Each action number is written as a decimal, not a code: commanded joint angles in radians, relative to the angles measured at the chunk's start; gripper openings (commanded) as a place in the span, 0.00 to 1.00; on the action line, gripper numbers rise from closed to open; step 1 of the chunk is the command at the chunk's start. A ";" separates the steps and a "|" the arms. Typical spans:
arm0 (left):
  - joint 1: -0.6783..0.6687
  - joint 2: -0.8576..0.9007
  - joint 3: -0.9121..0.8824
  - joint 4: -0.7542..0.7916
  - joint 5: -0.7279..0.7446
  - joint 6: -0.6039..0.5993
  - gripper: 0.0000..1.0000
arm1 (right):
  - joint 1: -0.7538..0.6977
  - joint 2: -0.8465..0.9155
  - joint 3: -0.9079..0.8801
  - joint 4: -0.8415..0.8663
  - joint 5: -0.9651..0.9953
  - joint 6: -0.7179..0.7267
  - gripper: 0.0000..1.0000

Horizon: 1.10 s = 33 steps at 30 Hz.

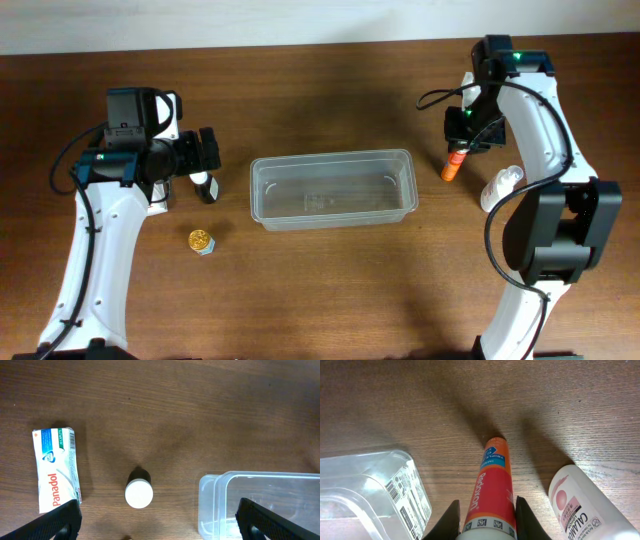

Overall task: Pack container
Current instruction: 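Carry the orange tube with the right gripper into the container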

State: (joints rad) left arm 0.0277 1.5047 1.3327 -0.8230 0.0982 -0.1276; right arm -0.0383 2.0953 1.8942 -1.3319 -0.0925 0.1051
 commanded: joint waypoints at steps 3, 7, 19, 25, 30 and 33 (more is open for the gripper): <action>0.003 0.003 0.024 0.000 0.010 0.013 0.99 | 0.026 -0.164 0.027 -0.040 -0.002 -0.027 0.14; 0.003 0.003 0.024 0.000 0.011 0.013 0.99 | 0.106 -0.297 0.027 -0.100 -0.005 -0.049 0.14; 0.003 0.003 0.024 -0.001 0.011 0.013 0.99 | 0.341 -0.351 0.010 -0.098 -0.001 -0.045 0.14; 0.003 0.003 0.024 -0.005 0.011 0.013 0.99 | 0.338 -0.234 -0.090 -0.005 -0.002 -0.046 0.14; 0.003 0.003 0.024 -0.008 0.010 0.013 1.00 | 0.338 -0.190 -0.195 0.103 -0.002 -0.045 0.14; 0.003 0.003 0.024 -0.007 0.010 0.013 0.99 | 0.338 -0.188 -0.245 0.159 -0.002 -0.045 0.14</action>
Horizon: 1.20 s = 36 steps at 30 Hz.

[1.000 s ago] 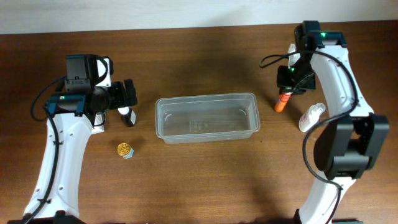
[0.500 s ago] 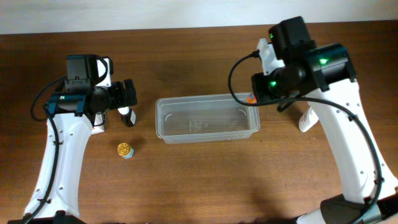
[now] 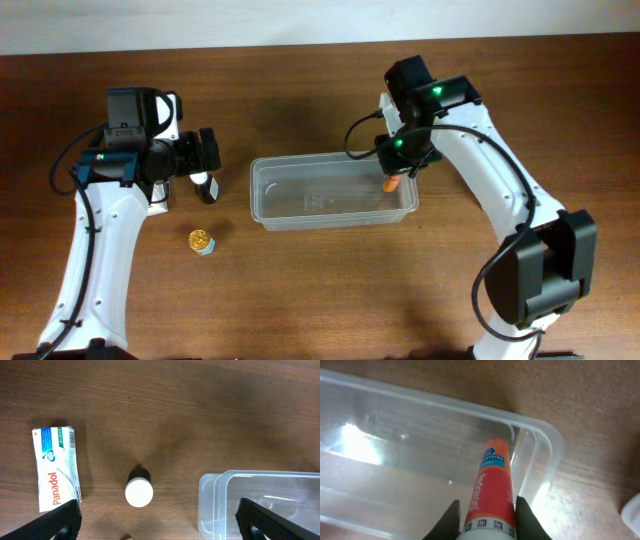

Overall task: Pack container
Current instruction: 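Carry the orange tube with the right gripper into the container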

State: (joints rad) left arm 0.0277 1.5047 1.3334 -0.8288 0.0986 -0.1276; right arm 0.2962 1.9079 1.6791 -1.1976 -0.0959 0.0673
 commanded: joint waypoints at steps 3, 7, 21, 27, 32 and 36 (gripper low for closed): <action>0.003 0.003 0.023 -0.002 0.010 0.013 0.99 | 0.004 0.000 -0.071 0.065 0.002 -0.008 0.15; 0.003 0.003 0.023 -0.002 0.010 0.013 1.00 | 0.004 0.000 -0.075 0.066 0.002 -0.008 0.41; 0.003 0.003 0.023 -0.002 0.010 0.013 0.99 | -0.022 -0.121 0.163 -0.080 0.127 0.051 0.98; 0.003 0.003 0.023 -0.001 0.010 0.013 1.00 | -0.228 -0.148 0.301 -0.196 0.134 0.173 0.98; 0.003 0.003 0.023 0.001 0.010 0.013 0.99 | -0.415 -0.145 0.244 -0.244 0.129 0.242 0.98; 0.003 0.003 0.023 0.002 0.010 0.013 0.99 | -0.489 -0.139 0.131 -0.230 0.126 0.238 0.98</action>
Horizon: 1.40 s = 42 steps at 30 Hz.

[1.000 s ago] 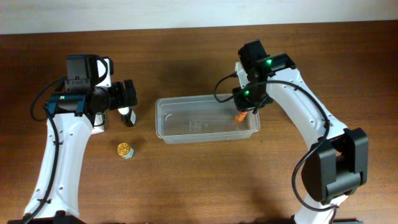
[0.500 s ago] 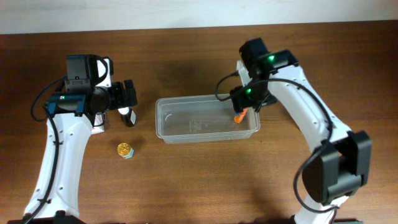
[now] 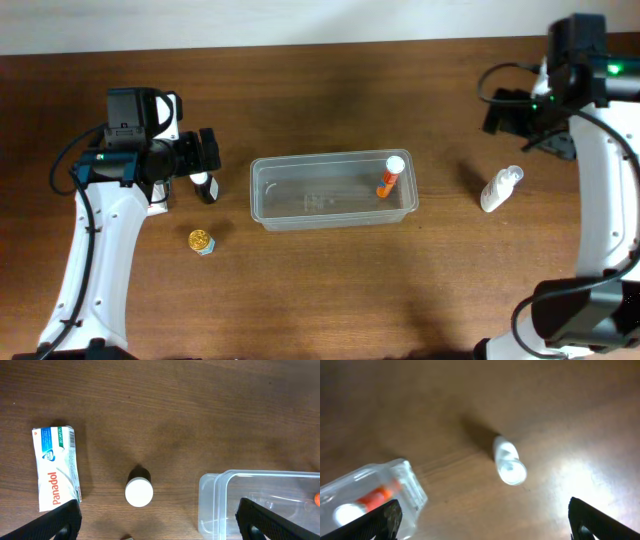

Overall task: Pack container
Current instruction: 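Carry the orange tube with the right gripper into the container, then grasp the white dropper bottle with the right gripper, place it in container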

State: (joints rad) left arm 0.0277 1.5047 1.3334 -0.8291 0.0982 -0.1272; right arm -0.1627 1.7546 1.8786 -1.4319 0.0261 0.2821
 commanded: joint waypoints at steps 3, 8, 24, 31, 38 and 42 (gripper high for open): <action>0.003 0.003 0.023 0.006 0.010 0.013 0.99 | -0.042 0.018 -0.177 0.053 0.001 0.010 0.98; 0.003 0.003 0.023 0.005 0.010 0.013 0.99 | -0.043 0.019 -0.385 0.202 0.001 0.012 0.98; 0.003 0.003 0.023 0.005 0.010 0.013 0.99 | -0.062 0.019 -0.488 0.372 0.012 0.011 0.56; 0.003 0.003 0.023 0.005 0.010 0.012 0.99 | -0.062 0.019 -0.488 0.374 0.013 0.011 0.37; 0.003 0.003 0.023 0.006 0.010 0.013 0.99 | -0.062 0.019 -0.483 0.374 0.013 -0.021 0.28; 0.003 0.003 0.023 0.005 0.010 0.013 1.00 | -0.060 0.013 -0.440 0.341 0.012 -0.023 0.22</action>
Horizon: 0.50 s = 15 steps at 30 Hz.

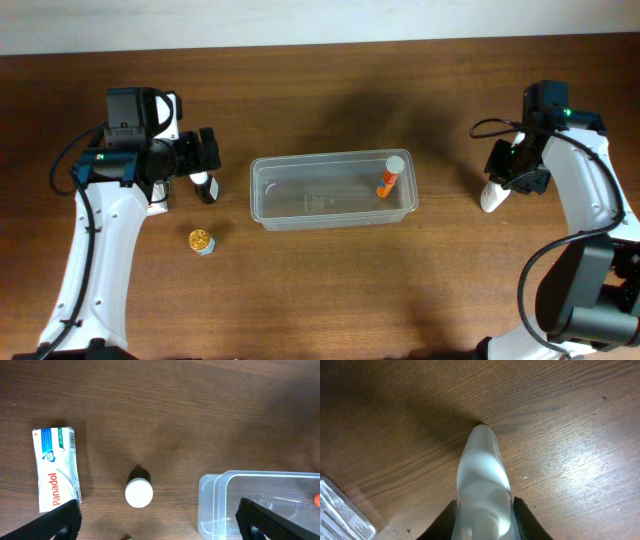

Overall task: Pack container
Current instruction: 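Grasp the white dropper bottle with the right gripper, place it in container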

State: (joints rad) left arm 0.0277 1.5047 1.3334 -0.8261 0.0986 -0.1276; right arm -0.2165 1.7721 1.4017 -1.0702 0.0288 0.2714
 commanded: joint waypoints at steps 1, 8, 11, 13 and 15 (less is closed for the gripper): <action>0.003 0.003 0.023 0.002 0.010 0.013 1.00 | -0.005 -0.007 0.058 -0.038 0.009 -0.013 0.21; 0.003 0.003 0.023 0.003 0.007 0.013 0.99 | 0.108 -0.055 0.332 -0.305 -0.031 -0.098 0.21; 0.003 0.003 0.023 0.003 0.006 0.013 0.99 | 0.195 -0.097 0.388 -0.386 -0.071 -0.111 0.21; 0.003 0.003 0.023 0.003 0.006 0.013 0.99 | 0.262 -0.132 0.393 -0.411 -0.083 -0.110 0.21; 0.003 0.003 0.023 0.003 0.006 0.013 0.99 | 0.339 -0.159 0.393 -0.427 -0.082 -0.109 0.21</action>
State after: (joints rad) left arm 0.0277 1.5047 1.3334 -0.8261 0.0986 -0.1272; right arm 0.0257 1.6886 1.7607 -1.4792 -0.0212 0.1772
